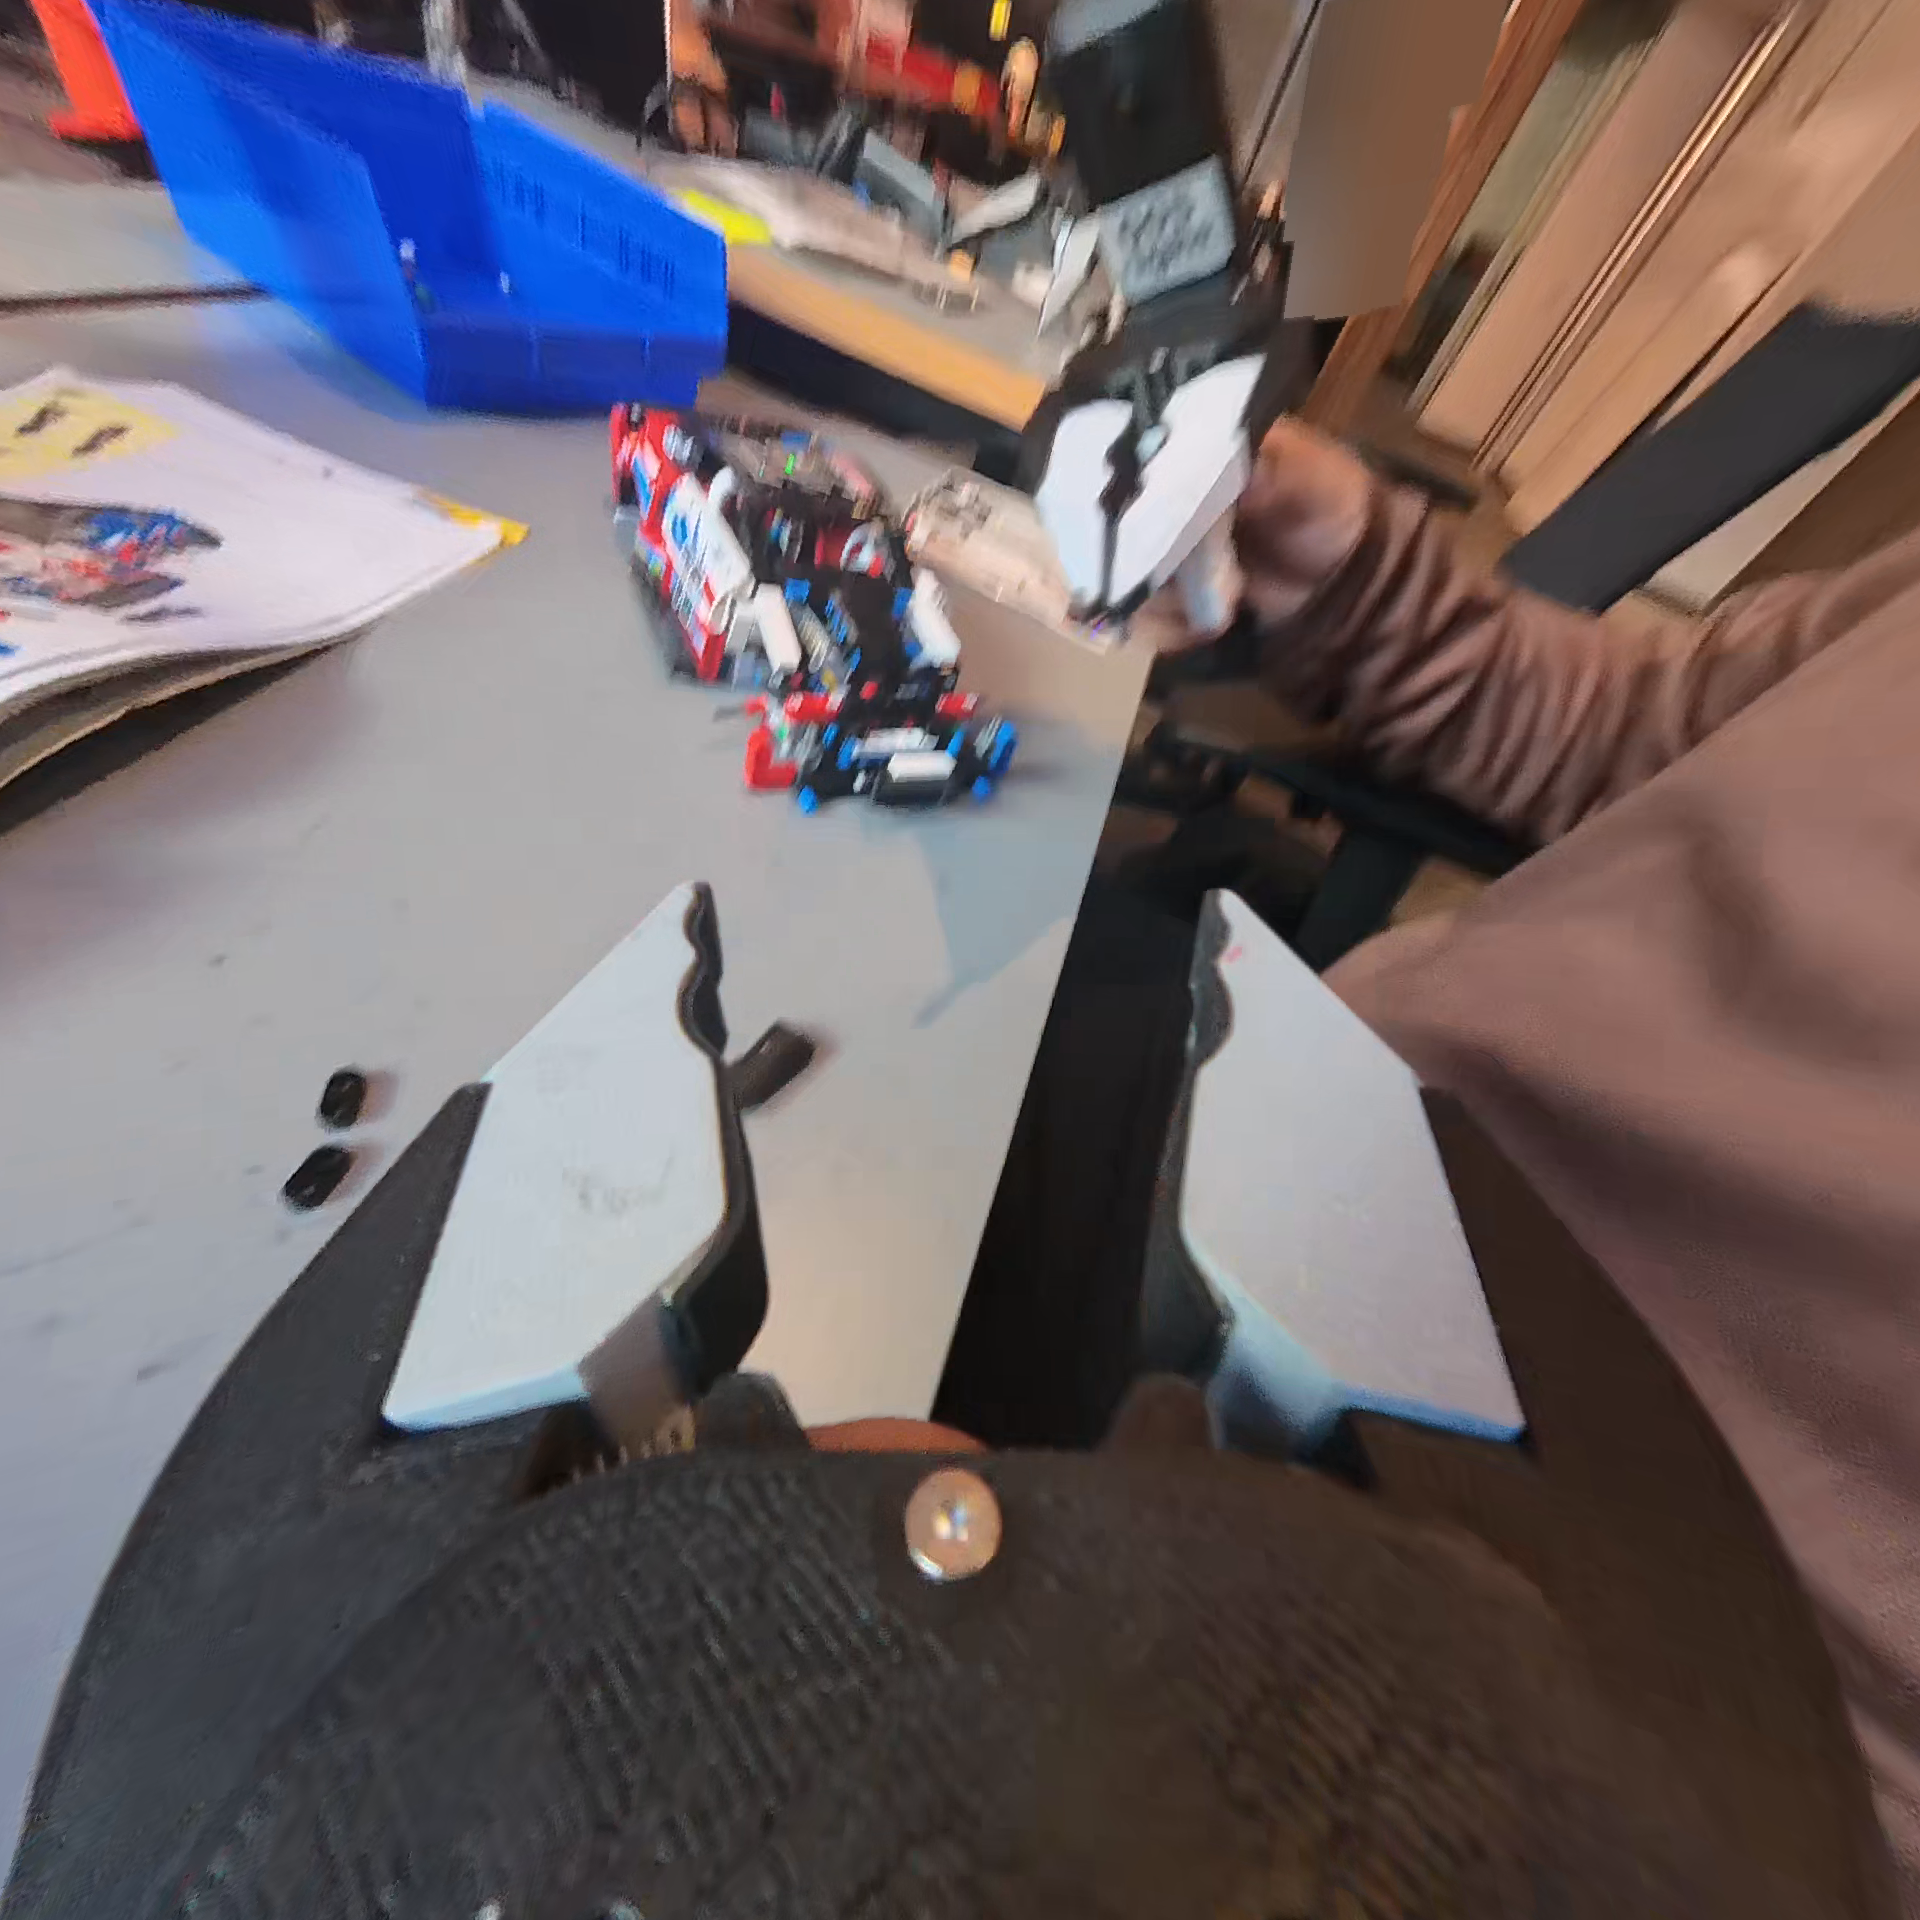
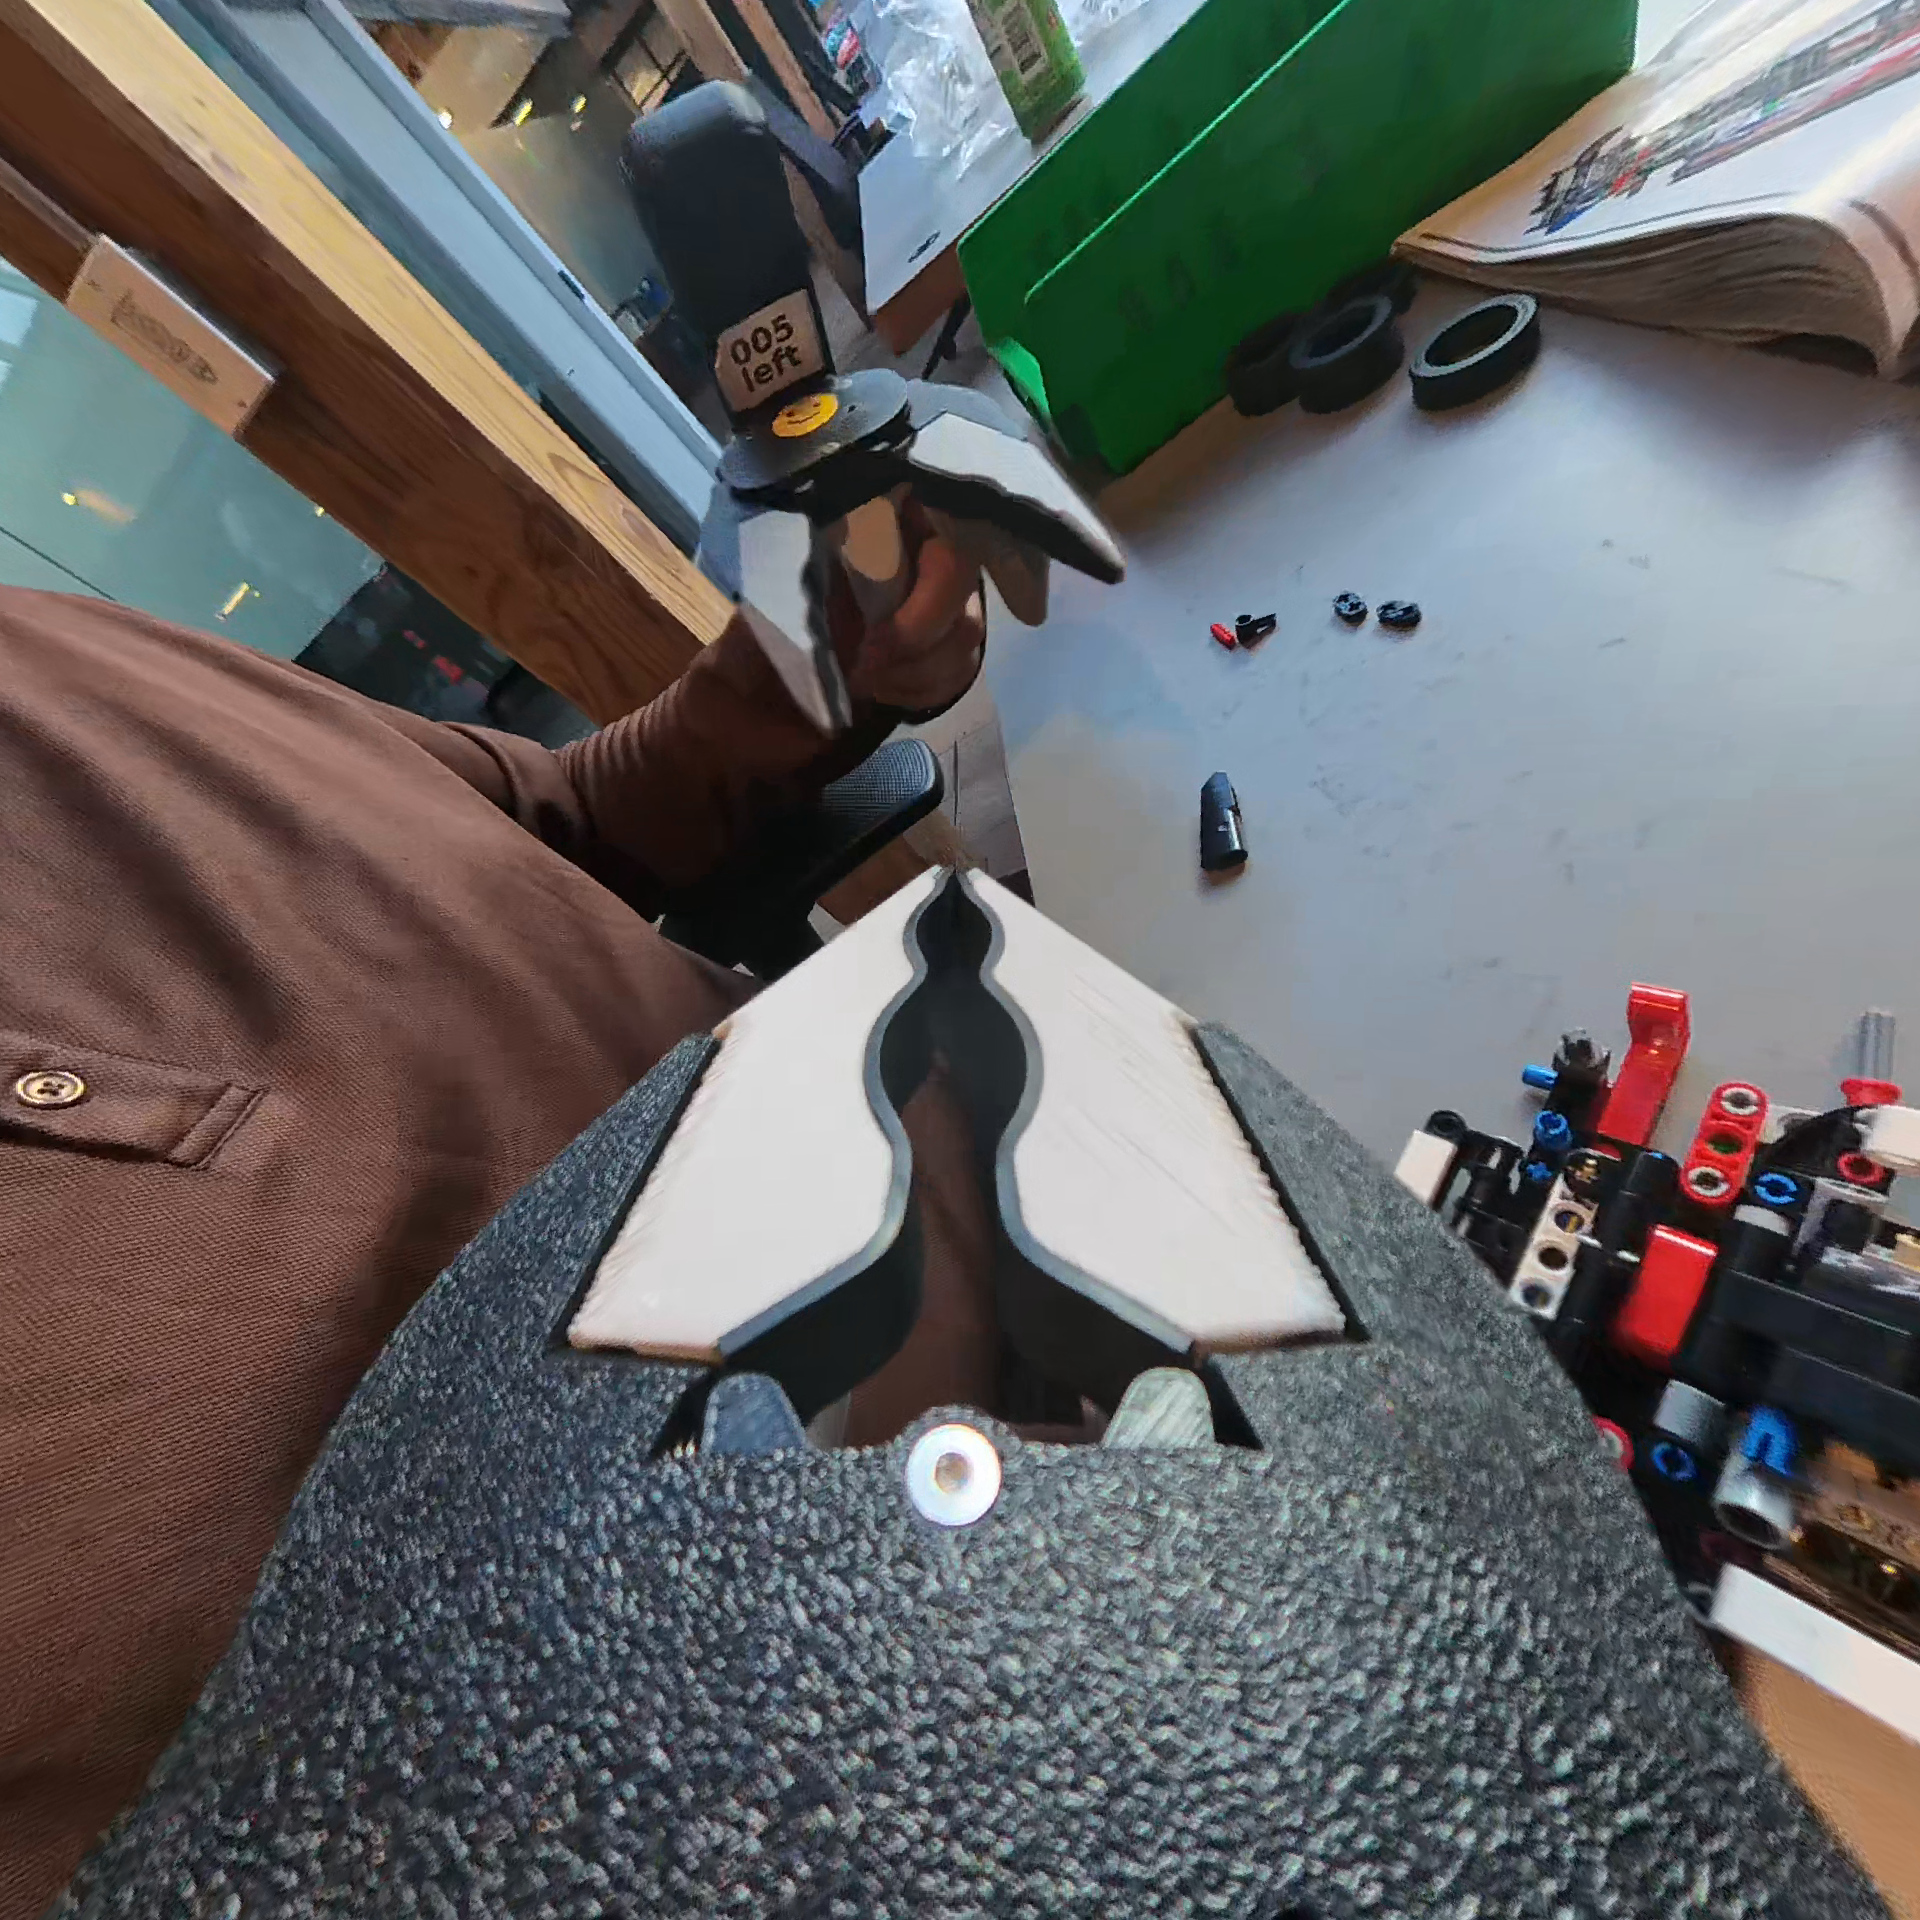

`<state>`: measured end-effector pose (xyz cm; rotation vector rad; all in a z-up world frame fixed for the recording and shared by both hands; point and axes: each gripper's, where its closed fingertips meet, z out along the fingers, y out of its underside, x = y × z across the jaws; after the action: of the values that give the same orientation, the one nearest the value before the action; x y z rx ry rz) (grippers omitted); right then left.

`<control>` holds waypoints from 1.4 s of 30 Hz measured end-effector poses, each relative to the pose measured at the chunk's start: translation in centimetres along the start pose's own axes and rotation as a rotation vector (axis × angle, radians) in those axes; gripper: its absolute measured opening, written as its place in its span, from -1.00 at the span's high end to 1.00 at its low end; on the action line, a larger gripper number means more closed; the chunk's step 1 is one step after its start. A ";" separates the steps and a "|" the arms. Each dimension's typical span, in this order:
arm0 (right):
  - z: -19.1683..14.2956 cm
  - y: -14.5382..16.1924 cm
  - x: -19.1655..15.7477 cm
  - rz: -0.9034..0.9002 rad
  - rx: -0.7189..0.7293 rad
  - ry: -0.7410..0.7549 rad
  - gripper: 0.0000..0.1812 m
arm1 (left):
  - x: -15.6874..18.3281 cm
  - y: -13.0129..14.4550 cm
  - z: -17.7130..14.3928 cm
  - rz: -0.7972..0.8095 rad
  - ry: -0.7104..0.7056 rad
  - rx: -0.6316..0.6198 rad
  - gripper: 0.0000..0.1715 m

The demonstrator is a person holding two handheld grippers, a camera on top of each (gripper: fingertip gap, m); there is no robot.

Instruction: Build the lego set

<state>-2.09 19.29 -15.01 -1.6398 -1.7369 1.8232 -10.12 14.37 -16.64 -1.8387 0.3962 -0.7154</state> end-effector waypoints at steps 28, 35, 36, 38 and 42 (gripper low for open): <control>0.5 -4.7 7.1 -0.068 0.156 0.070 1.00 | -5.5 0.8 2.4 0.353 0.008 -0.017 0.10; 3.1 -1.0 4.3 0.015 0.119 0.103 1.00 | -4.3 1.9 2.7 0.385 0.093 -0.082 0.28; 3.7 -0.6 4.3 0.032 0.100 0.118 1.00 | -4.0 2.5 2.6 0.399 0.119 -0.118 0.28; 4.7 0.3 4.4 0.042 0.057 0.154 1.00 | -4.3 3.8 2.4 0.459 0.121 -0.199 0.29; 6.5 2.0 5.0 0.115 -0.007 0.208 1.00 | -6.5 5.3 1.8 0.568 0.077 -0.311 0.42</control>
<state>-7.79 18.10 -21.11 -1.8926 -1.5941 1.6235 -13.58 17.49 -23.85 -1.8533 1.0773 -0.3408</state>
